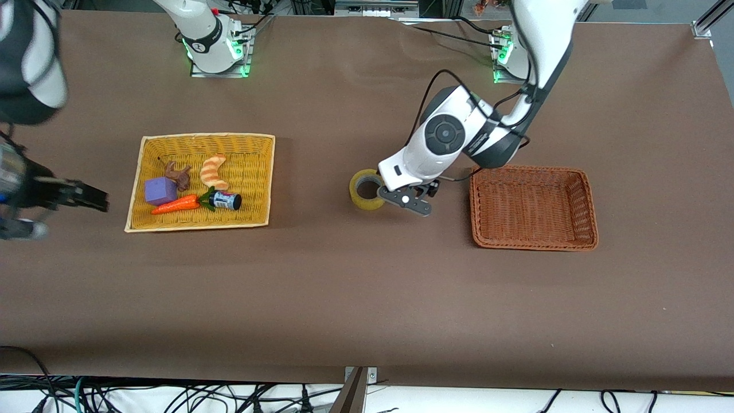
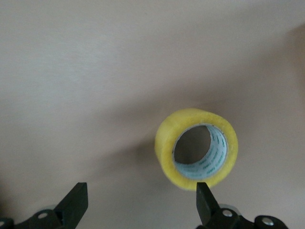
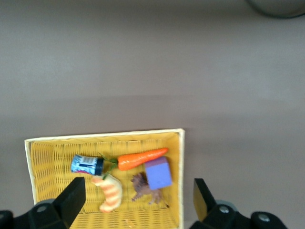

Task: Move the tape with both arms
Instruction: 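Grasp the tape roll with the left gripper while the right gripper retracts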

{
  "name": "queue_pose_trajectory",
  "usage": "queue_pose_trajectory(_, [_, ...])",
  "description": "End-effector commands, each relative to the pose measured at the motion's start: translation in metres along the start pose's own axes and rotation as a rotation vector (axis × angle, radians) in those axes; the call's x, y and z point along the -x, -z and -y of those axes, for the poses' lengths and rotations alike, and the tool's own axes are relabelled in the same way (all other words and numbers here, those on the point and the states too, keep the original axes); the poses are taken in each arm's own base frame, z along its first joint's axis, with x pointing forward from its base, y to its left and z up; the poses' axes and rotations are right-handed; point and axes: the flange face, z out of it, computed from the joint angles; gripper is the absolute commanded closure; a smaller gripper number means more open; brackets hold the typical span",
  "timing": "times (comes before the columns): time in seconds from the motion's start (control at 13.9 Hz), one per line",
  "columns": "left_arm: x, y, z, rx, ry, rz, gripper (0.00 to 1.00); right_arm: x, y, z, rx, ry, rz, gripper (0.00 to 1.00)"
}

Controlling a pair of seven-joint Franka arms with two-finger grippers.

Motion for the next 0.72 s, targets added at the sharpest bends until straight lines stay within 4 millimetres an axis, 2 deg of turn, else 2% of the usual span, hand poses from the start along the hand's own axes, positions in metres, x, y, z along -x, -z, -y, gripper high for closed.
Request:
queue_pose_trajectory(0.0, [-0.008, -0.044, -0.008, 0.016, -0.008, -0.023, 0.00, 0.046, 0.036, -0.012, -0.004, 0.000, -0.017, 0.00])
queue_pose_trajectory(0.07, [-0.009, -0.058, -0.009, 0.005, -0.028, -0.044, 0.00, 0.052, 0.041, -0.016, 0.007, -0.006, -0.022, 0.00])
queue_pose_trajectory(0.14, [-0.006, -0.073, -0.021, -0.012, -0.067, -0.051, 0.00, 0.055, 0.041, -0.022, 0.008, -0.015, -0.022, 0.00])
queue_pose_trajectory(0.29, [-0.001, -0.095, -0.028, -0.017, -0.085, -0.045, 0.00, 0.074, 0.051, -0.030, -0.009, -0.031, -0.036, 0.00])
queue_pose_trajectory(0.43, [0.000, -0.111, -0.025, -0.015, -0.085, -0.036, 0.03, 0.094, 0.041, -0.024, -0.010, -0.022, -0.007, 0.00])
queue_pose_trajectory(0.5, [-0.001, -0.115, -0.020, -0.022, -0.104, -0.034, 0.40, 0.096, 0.042, -0.023, -0.014, -0.021, -0.014, 0.00])
queue_pose_trajectory(0.58, [0.000, -0.116, -0.024, -0.029, -0.103, -0.035, 0.85, 0.101, 0.043, -0.024, -0.016, -0.021, -0.001, 0.00])
queue_pose_trajectory(0.65, [0.000, -0.114, -0.025, -0.030, -0.107, -0.040, 1.00, 0.102, 0.042, -0.023, -0.019, -0.009, 0.008, 0.00])
